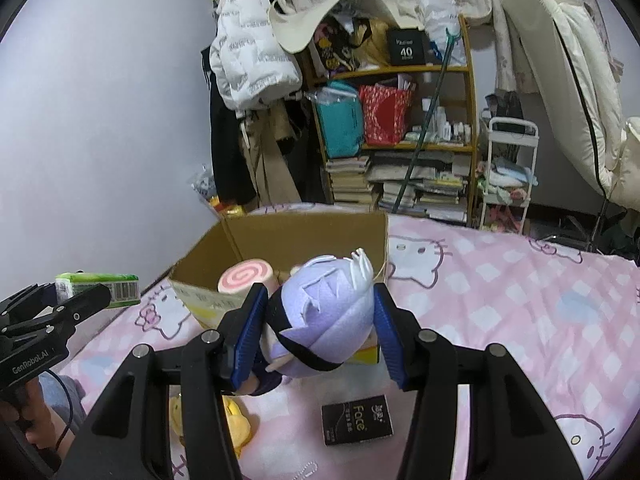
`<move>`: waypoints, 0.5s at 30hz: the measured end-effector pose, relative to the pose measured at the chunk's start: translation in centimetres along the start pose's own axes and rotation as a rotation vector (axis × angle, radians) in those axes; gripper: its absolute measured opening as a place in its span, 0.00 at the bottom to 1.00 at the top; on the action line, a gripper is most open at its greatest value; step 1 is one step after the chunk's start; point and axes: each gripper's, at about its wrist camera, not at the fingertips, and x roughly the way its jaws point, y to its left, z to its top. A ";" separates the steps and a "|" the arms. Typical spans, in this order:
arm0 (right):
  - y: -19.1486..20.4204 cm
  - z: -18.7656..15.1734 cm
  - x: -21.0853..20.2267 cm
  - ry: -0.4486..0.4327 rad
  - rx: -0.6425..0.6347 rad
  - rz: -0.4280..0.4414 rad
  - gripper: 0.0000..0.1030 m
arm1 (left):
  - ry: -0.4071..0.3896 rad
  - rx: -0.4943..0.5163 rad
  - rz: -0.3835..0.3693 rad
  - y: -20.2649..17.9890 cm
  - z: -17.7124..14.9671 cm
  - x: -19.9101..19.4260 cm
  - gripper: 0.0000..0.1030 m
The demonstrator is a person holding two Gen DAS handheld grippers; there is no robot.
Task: Organize soft objects
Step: 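Lift the tissue pack and doll with both tools over the box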
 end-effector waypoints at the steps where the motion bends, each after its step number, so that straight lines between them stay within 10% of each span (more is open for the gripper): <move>1: 0.1 0.1 -0.2 -0.006 -0.002 -0.001 0.54 | -0.014 0.001 0.004 0.1 0.2 -0.2 0.53; 15: 0.3 5.6 -1.2 -0.127 -0.012 -0.010 0.54 | -0.158 0.019 0.008 0.0 4.9 -0.6 0.53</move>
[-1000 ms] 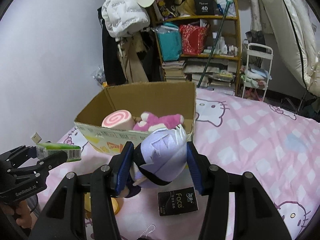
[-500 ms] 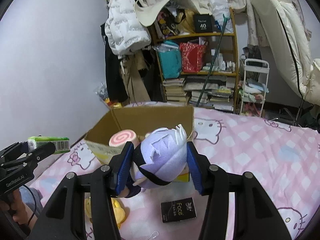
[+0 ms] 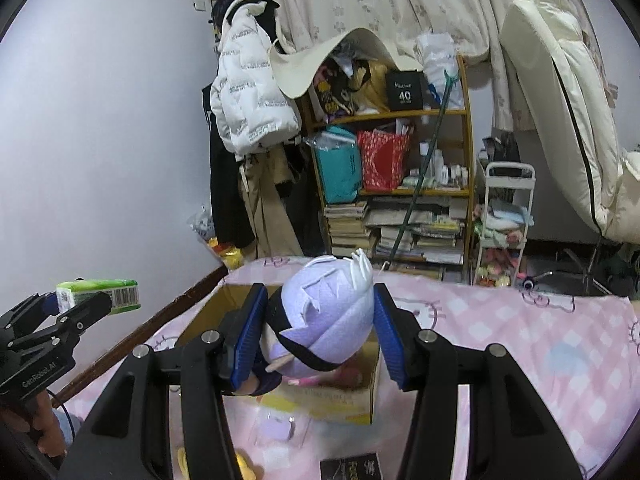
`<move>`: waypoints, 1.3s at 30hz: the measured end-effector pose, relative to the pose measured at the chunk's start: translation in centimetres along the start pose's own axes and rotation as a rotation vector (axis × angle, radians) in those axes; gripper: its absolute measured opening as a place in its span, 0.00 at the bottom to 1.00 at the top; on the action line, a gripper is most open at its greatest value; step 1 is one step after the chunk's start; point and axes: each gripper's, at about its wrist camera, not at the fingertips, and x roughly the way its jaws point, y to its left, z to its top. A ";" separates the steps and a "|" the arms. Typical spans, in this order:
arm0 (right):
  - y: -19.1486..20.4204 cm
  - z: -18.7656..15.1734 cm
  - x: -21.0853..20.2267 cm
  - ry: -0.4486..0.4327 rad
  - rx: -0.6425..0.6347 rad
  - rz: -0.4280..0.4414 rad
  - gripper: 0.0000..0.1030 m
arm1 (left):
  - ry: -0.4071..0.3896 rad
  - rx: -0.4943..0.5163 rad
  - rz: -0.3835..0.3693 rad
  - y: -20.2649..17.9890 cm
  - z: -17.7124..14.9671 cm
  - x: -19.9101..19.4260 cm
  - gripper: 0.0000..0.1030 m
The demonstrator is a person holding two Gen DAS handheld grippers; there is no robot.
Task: Organize soft objects
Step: 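Lift the tissue pack and doll with both tools over the box, then open both tools to drop the tissue pack and doll into the box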
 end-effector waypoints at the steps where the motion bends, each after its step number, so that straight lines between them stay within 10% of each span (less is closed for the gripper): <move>1: 0.0 0.2 0.1 -0.004 -0.004 -0.001 0.54 | -0.004 0.000 -0.002 -0.1 0.3 0.2 0.53; 39: -1.0 -2.6 7.4 0.077 0.027 0.030 0.55 | 0.189 -0.019 -0.078 -1.5 -2.6 10.7 0.53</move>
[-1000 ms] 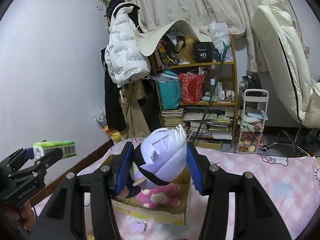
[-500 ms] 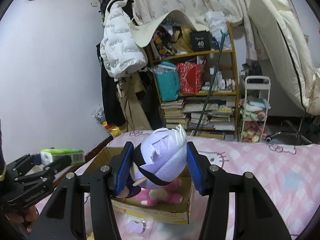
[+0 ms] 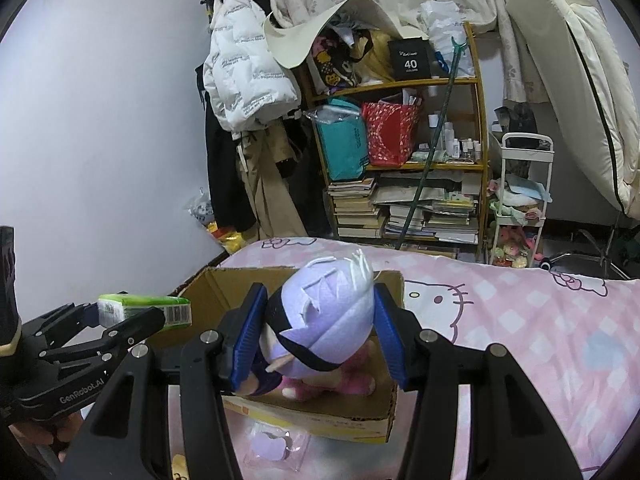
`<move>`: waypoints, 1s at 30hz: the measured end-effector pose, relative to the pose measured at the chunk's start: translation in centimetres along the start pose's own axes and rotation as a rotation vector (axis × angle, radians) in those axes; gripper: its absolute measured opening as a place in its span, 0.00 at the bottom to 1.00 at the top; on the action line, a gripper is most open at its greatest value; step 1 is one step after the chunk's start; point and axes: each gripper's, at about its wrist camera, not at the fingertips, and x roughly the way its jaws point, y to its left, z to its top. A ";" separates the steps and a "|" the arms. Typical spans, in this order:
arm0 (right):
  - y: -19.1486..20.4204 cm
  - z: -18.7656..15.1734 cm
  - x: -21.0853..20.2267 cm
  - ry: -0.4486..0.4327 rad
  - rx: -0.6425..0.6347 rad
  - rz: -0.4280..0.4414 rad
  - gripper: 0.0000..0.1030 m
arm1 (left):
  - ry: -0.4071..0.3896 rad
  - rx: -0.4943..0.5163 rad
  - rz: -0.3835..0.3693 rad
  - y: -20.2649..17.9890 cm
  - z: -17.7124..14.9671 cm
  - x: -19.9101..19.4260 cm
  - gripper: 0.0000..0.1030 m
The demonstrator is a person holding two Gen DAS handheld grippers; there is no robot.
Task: Organize soft objects
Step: 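Open both tools to drop the tissue pack and doll into the box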
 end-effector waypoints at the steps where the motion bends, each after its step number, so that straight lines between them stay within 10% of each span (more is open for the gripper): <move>1: 0.1 -0.1 0.1 0.005 -0.003 -0.002 0.55 | 0.007 -0.001 -0.004 0.0 -0.1 0.1 0.53; 13: -0.1 -0.6 0.6 0.057 0.003 0.010 0.57 | 0.020 0.001 0.007 0.0 -0.3 0.2 0.55; 30: 0.9 -0.9 -1.5 0.058 -0.001 0.025 0.92 | 0.068 -0.013 0.088 0.4 -1.4 -2.6 0.88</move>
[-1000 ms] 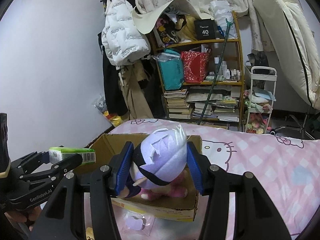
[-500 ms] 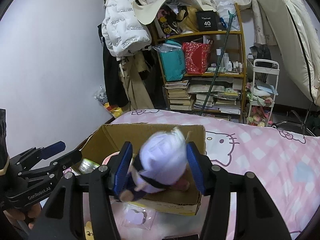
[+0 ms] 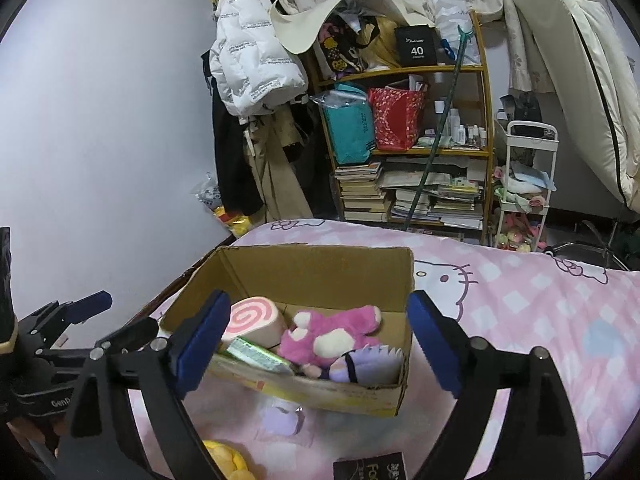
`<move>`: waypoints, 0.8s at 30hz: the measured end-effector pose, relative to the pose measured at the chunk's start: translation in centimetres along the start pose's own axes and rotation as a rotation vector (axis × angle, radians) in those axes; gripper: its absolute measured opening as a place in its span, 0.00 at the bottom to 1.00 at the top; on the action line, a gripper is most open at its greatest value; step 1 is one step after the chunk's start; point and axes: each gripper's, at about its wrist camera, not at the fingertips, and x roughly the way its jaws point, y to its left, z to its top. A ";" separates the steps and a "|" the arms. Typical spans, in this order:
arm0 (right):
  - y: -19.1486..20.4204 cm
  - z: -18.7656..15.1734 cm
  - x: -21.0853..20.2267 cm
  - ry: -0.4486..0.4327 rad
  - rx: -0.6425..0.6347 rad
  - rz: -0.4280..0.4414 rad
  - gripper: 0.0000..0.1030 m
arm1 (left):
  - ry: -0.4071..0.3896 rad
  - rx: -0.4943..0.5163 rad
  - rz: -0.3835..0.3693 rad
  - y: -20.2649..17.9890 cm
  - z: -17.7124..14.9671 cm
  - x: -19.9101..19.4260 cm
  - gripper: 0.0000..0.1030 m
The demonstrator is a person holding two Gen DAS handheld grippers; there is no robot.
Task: Organize soft objects
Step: 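Open both tools to drop the tissue pack and doll into the box, then lower the left tool onto the yellow dog plush beside the box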
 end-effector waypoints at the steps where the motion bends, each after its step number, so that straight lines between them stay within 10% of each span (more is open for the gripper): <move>1: 0.2 -0.1 -0.2 0.009 -0.006 0.003 0.92 | 0.006 0.002 0.007 -0.1 -0.2 -0.1 0.91; 24: 2.1 -3.0 -1.1 0.141 -0.064 0.024 0.98 | 0.169 0.018 0.009 -0.7 -4.8 -1.7 0.93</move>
